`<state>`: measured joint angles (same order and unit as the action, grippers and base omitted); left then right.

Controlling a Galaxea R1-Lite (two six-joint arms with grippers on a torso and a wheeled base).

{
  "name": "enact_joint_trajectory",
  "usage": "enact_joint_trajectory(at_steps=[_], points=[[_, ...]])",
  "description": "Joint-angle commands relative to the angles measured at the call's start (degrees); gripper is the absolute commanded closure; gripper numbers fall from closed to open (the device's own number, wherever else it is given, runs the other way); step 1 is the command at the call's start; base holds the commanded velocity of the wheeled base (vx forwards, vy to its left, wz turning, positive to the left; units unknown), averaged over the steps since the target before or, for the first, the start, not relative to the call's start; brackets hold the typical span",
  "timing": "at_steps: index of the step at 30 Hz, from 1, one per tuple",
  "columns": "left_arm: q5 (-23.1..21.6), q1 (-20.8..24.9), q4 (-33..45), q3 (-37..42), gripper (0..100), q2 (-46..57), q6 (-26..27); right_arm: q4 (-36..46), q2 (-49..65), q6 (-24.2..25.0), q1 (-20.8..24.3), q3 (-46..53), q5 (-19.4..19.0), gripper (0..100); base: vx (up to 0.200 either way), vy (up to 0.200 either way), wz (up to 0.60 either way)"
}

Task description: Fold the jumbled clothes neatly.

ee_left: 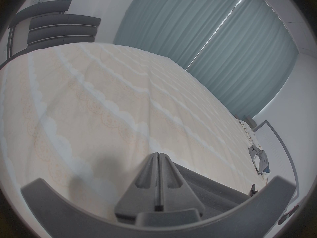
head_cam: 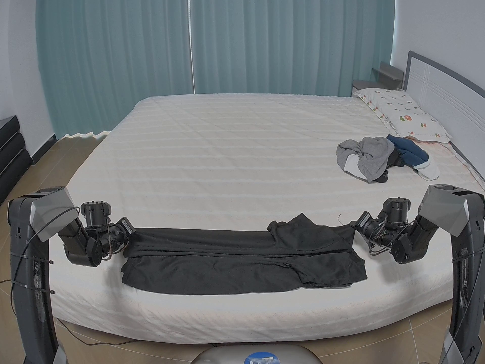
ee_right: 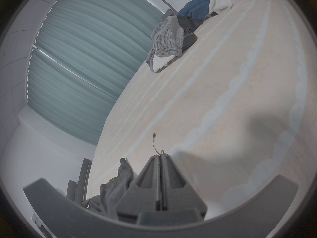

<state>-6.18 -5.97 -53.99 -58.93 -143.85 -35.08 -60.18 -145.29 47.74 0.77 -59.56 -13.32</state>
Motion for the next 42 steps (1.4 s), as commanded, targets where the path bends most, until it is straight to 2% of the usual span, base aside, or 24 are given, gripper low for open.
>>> enact_joint_trajectory(at_steps=[1,2,6,11,12,13,16,17,20,22,24,25,28,31,32,33,36,42], points=[[-0.24,0.00,-0.06,0.83,100,0.32,0.02,-0.37,0.09,-0.19,0.11,0.68,-0.04,100,0.000,0.000,0.00],[-0.24,0.00,-0.15,1.01,0,0.32,0.10,-0.99,0.36,-0.19,0.11,1.03,0.05,0,0.000,0.000,0.00],[-0.41,0.00,-0.32,1.62,0,0.68,0.10,-3.54,2.64,-0.37,0.11,4.72,-0.04,0,0.000,0.000,0.00],[-6.39,-2.64,0.55,2.33,0,3.31,-1.04,-4.59,9.06,-0.89,0.90,9.03,-0.21,0,0.000,0.000,0.00],[-6.39,-2.64,0.55,2.33,0,3.31,-1.04,-4.59,9.06,-0.89,0.90,9.03,-0.21,0,0.000,0.000,0.00],[-10.34,-3.43,0.82,3.12,0,4.63,-3.76,-3.10,11.52,-1.07,1.08,8.59,-0.65,0,0.000,0.000,0.00],[-13.07,-4.22,0.91,3.12,0,5.77,-6.75,0.16,14.07,-1.77,2.40,8.41,-0.91,0,0.000,0.000,0.00],[-15.09,-4.84,0.91,3.12,0,6.39,-8.86,3.32,15.56,-2.91,3.80,8.41,-1.35,0,0.000,0.000,0.00],[-17.37,-5.19,0.91,3.21,0,6.21,-10.35,6.40,16.09,-8.10,7.14,8.50,-1.09,0,0.000,0.000,0.00],[-17.46,-5.19,1.08,3.65,0,5.95,-10.35,7.19,16.18,-11.26,8.37,8.41,-1.00,0,0.000,0.000,0.00],[-17.37,-5.01,1.26,3.82,0,5.95,-10.35,7.89,16.09,-12.14,8.99,8.24,-1.09,0,0.000,0.000,0.00],[-17.11,-4.75,1.17,3.91,0,5.86,-10.18,10.97,15.56,-13.02,11.01,6.65,-1.09,0,0.000,0.000,0.00],[-16.76,-4.75,1.43,3.91,0,5.86,-9.92,16.06,14.24,-14.52,12.94,3.66,-1.00,0,0.000,0.000,0.00],[-16.58,-4.31,1.43,3.91,0,5.86,-9.83,19.23,12.05,-18.82,13.38,0.41,-0.56,0,0.000,0.000,0.00],[-16.58,-4.31,1.43,3.91,0,5.86,-9.83,19.23,12.05,-18.82,13.38,0.41,-0.56,0,0.000,0.000,0.00],[-16.50,-4.31,1.43,3.91,0,5.86,-9.74,20.90,10.55,-20.67,13.47,-2.14,1.02,0,0.000,0.000,0.00],[-16.50,-4.31,1.43,3.91,0,5.77,-9.65,22.66,8.88,-21.02,13.65,-4.95,3.22,0,0.000,0.000,0.00],[-16.50,-4.22,1.43,3.91,0,5.77,-9.56,23.10,6.95,-21.02,13.56,-6.18,3.30,0,0.000,0.000,0.00]])
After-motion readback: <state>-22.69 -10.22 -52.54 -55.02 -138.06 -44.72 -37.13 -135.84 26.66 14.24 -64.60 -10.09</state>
